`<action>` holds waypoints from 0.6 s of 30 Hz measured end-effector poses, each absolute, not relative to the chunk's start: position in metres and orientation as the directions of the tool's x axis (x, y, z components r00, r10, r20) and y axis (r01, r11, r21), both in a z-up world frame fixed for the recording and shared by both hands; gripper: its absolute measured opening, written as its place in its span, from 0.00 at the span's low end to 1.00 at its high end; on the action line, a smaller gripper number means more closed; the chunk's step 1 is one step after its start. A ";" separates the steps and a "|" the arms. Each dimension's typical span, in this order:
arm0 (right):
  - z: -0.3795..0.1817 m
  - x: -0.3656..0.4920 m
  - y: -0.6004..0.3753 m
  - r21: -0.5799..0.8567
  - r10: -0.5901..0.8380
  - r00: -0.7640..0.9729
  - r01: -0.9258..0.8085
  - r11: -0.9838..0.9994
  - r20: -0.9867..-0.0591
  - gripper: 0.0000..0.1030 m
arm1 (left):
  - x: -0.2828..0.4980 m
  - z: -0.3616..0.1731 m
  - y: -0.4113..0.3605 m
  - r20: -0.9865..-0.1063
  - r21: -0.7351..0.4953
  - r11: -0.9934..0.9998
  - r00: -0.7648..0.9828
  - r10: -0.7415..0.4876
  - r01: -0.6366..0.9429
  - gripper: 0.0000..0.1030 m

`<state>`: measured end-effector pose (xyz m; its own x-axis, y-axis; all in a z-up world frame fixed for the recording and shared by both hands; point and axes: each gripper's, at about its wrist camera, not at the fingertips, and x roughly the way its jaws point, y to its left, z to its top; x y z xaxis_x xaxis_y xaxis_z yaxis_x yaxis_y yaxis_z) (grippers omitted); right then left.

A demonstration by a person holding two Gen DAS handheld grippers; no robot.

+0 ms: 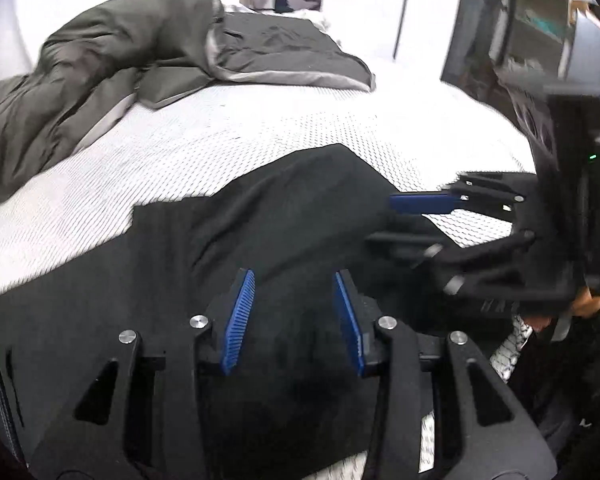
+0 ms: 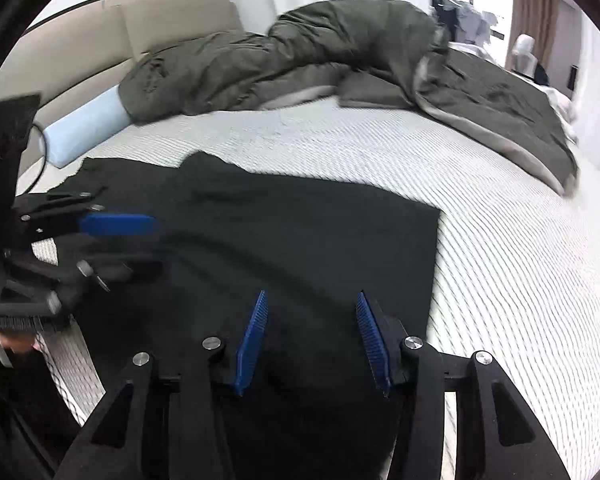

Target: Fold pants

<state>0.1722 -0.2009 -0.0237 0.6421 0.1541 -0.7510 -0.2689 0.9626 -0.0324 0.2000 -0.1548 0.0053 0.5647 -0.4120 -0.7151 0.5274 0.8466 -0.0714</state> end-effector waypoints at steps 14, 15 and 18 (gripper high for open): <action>-0.054 0.202 -0.251 -0.186 -0.070 0.570 -0.149 0.971 -0.819 0.56 | 0.235 -0.026 -0.098 -0.775 -0.151 0.880 0.498 -0.389 0.451 0.14; -0.051 0.199 -0.258 -0.141 -0.042 0.567 -0.132 0.981 -0.822 0.56 | 0.231 -0.020 -0.097 -0.776 -0.124 0.885 0.512 -0.369 0.449 0.18; -0.036 0.187 -0.261 -0.082 0.014 0.594 -0.134 0.988 -0.804 0.56 | 0.221 0.008 -0.085 -0.720 -0.123 0.892 0.580 -0.382 0.435 0.42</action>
